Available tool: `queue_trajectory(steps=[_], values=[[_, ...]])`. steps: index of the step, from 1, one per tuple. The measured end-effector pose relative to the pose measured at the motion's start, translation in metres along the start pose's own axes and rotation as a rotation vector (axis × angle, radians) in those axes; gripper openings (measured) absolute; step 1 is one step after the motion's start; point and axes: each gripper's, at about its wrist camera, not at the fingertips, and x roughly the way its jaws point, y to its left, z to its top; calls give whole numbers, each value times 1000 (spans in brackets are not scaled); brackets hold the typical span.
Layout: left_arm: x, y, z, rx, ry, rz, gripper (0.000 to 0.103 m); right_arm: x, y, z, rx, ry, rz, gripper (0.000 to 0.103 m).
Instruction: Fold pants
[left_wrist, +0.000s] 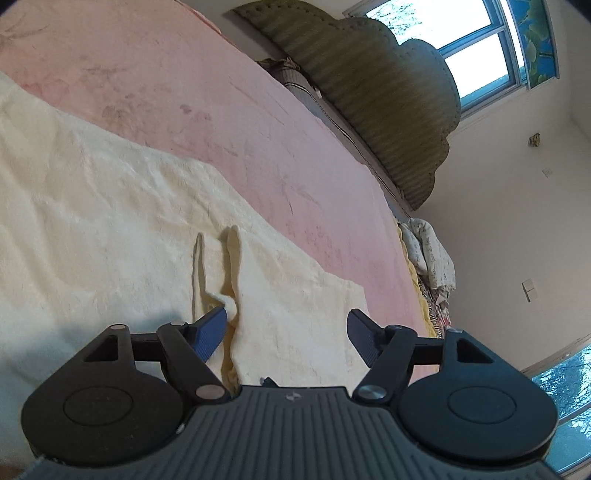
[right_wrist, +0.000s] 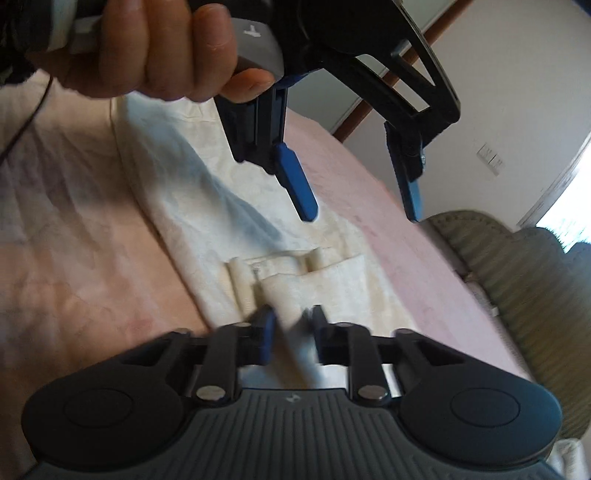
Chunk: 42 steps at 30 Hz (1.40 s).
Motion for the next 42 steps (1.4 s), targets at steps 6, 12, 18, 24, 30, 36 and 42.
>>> queue_trajectory(steps=[6, 12, 18, 24, 30, 36, 42], values=[[22, 2, -5, -33, 86, -48, 77, -7, -51, -8, 294, -38, 85, 11], [53, 15, -3, -153, 129, -73, 80, -3, -86, -21, 467, -37, 130, 11], [51, 19, 0, -171, 113, -105, 80, -1, -76, -21, 421, 15, 157, 12], [43, 10, 1, -136, 89, -146, 81, 18, -69, -19, 388, 26, 146, 13], [24, 16, 4, -137, 46, -113, 84, 10, -84, -25, 482, -33, 157, 8], [52, 22, 6, -241, 130, -173, 86, -19, -126, -38, 691, -134, 207, 8], [79, 29, 10, -313, 109, -161, 18, -26, -101, -26, 526, -116, 209, 8]])
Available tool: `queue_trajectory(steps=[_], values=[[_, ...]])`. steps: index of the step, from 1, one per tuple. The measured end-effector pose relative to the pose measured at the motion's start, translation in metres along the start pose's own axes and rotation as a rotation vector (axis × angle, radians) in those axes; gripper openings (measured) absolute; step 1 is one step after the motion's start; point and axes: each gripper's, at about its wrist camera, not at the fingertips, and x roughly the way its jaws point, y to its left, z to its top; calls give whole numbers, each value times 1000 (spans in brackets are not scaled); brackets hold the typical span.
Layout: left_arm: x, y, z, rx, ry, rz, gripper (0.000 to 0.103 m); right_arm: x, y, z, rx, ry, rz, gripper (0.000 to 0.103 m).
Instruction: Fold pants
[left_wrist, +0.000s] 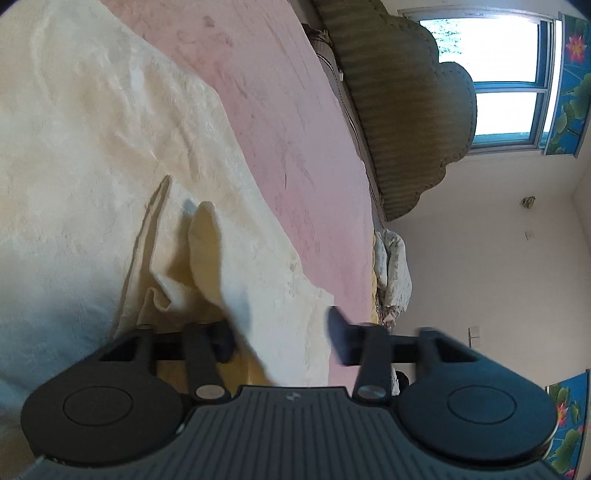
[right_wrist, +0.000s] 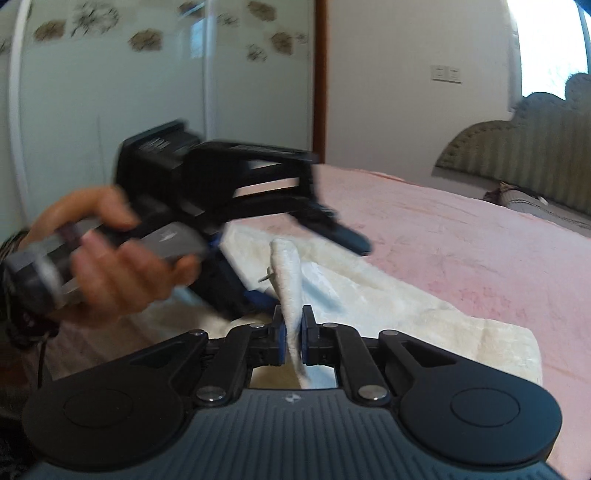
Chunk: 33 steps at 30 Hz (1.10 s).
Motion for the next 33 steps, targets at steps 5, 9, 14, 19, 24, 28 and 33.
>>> queue_trajectory(steps=[5, 9, 14, 19, 24, 28, 33], values=[[-12, -21, -7, 171, -75, 95, 3, 15, 13, -7, -43, 35, -10, 8], [-29, -45, -17, 392, -143, 234, 1, 18, 17, -1, -25, 10, 32, 7], [-20, -18, -23, 425, -115, 351, 2, 36, 23, -9, -9, 87, 89, 8], [-21, -17, -24, 463, -125, 354, 4, 31, 19, -10, -24, 155, 109, 11], [-15, -22, -34, 532, -145, 390, 4, -17, -37, 14, 46, 45, 55, 13], [-12, -26, -38, 575, -147, 410, 8, 13, -106, -7, 226, 146, -220, 43], [-11, -28, -42, 599, -145, 428, 7, 15, -114, -14, 255, 192, -215, 44]])
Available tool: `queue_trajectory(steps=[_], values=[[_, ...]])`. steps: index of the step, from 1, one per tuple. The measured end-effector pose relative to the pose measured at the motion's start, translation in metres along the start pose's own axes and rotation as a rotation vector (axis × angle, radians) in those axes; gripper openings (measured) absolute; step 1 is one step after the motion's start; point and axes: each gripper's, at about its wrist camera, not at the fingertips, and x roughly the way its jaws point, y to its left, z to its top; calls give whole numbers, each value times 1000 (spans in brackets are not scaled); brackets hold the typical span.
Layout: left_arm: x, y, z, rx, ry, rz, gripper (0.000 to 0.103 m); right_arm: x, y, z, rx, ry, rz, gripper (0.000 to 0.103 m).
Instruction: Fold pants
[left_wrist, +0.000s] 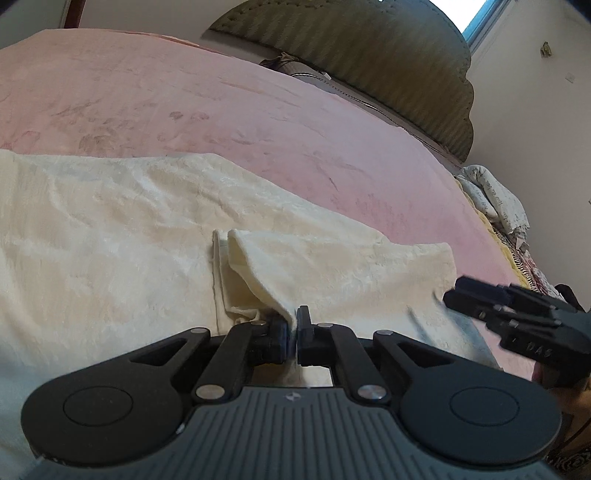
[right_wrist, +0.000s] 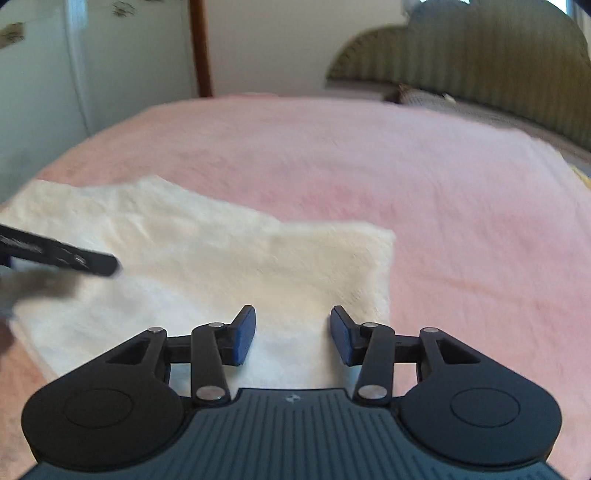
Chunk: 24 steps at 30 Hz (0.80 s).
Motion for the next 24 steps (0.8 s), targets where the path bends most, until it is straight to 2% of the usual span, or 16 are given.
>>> queue_trajectory(steps=[2, 3, 5, 7, 8, 11, 13, 16, 18, 19, 21, 24], values=[[1, -1, 1, 4, 0, 4, 7, -7, 2, 14, 9, -70, 35, 43], [1, -1, 1, 1, 0, 4, 7, -2, 2, 25, 7, -73, 33, 43], [1, -1, 1, 4, 0, 5, 9, 18, 1, 33, -28, -34, -2, 44], [1, -2, 2, 17, 5, 8, 13, 44, -5, 26, -43, 68, -57, 43], [0, -2, 3, 24, 8, 9, 18, 48, -7, 21, -53, 79, -62, 43], [-11, -1, 10, 13, -3, 9, 19, 28, 1, 16, -58, 37, -91, 44], [-21, -5, 15, 37, -50, 37, 19, 5, 12, 6, -102, 6, -81, 45], [-33, -19, 24, 129, -138, 108, 19, -19, 26, -13, -138, 10, -62, 46], [-33, -27, 30, 154, -161, 140, 19, -23, 32, -27, -119, 40, -31, 46], [-32, -30, 32, 156, -163, 132, 19, -20, 36, -37, -120, 59, -25, 47], [-29, -41, 34, 172, -141, 63, 19, -22, 43, -49, -141, 19, -57, 48], [-21, -56, 26, 225, -71, -32, 25, -33, 40, -43, -67, 7, -47, 49]])
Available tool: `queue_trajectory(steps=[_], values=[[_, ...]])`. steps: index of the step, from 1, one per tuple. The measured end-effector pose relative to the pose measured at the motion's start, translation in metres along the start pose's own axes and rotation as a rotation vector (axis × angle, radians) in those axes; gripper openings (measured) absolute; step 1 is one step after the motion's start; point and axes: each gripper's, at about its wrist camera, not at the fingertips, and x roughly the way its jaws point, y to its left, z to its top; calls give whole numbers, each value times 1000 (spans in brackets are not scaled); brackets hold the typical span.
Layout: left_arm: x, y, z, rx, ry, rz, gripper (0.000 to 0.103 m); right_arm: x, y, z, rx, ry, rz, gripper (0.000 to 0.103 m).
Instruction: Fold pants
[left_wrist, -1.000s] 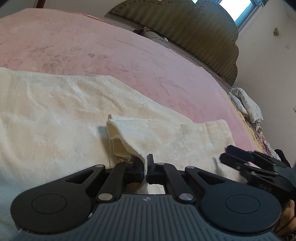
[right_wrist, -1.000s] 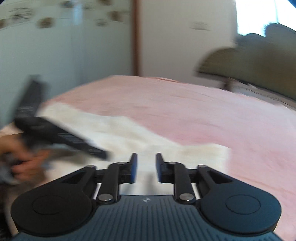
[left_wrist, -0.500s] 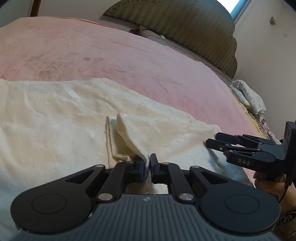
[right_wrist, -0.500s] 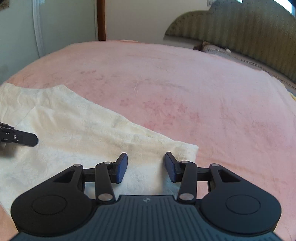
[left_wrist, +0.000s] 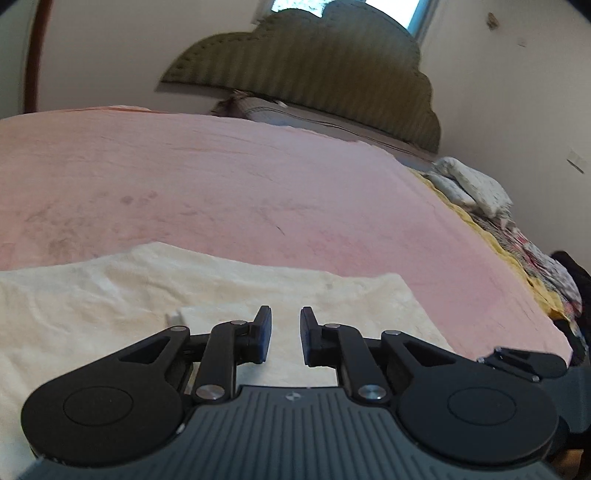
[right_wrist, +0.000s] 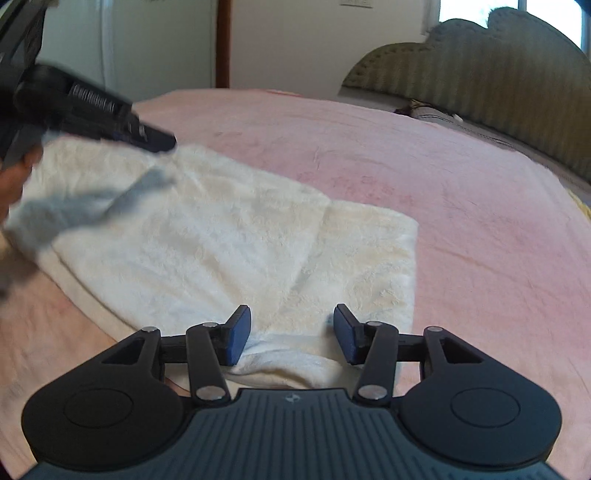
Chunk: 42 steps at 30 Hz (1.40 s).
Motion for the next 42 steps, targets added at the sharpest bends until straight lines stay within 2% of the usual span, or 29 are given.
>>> queue_trajectory(steps=[2, 5, 6, 8, 10, 13, 15, 17, 18, 21, 24, 27, 31, 34, 36, 39, 41, 42], values=[[11, -2, -7, 18, 36, 8, 28, -10, 0, 2, 23, -27, 37, 49], [36, 7, -16, 11, 102, 58, 28, -5, 0, -8, 28, 35, 66, 49], [43, 15, -19, -7, 116, 66, 28, -3, -2, -13, 46, 31, 74, 49], [43, 21, -19, -22, 102, 58, 28, -7, -5, -11, 86, 30, 80, 49], [39, 22, -15, -10, 80, 80, 28, -16, -5, -6, 107, -9, 84, 50], [42, 26, -15, 17, 65, 109, 28, -25, -2, 0, 113, -42, 161, 51], [44, 32, -15, -21, 63, 96, 28, -16, 2, -2, 112, -7, 187, 60], [37, 33, -12, -46, 46, 84, 28, -2, 11, -7, 74, 47, 157, 60], [35, 34, -11, -48, 34, 91, 28, -4, 16, -5, 58, 34, 148, 62], [37, 37, -3, -36, 34, 120, 28, -12, 30, 11, 13, -32, 200, 62], [49, 41, 1, -2, 42, 127, 28, 3, 49, 27, -35, -40, 226, 62], [49, 42, 6, 0, 25, 150, 28, 42, 69, 33, -89, 35, 199, 61], [30, 42, 6, -15, 5, 159, 29, 48, 80, 41, -108, 19, 154, 64], [19, 39, 2, -25, -8, 156, 34, 30, 79, 38, -112, -10, 166, 65], [18, 36, 0, -30, -6, 150, 42, 22, 78, 35, -91, -24, 205, 65], [29, 30, -4, 9, 27, 178, 47, 22, 85, 32, -69, -19, 280, 65], [35, 29, -6, 29, 43, 190, 47, 32, 100, 25, -139, 33, 281, 66], [36, 29, -8, 36, 42, 194, 47, 31, 106, 23, -170, 24, 263, 66]])
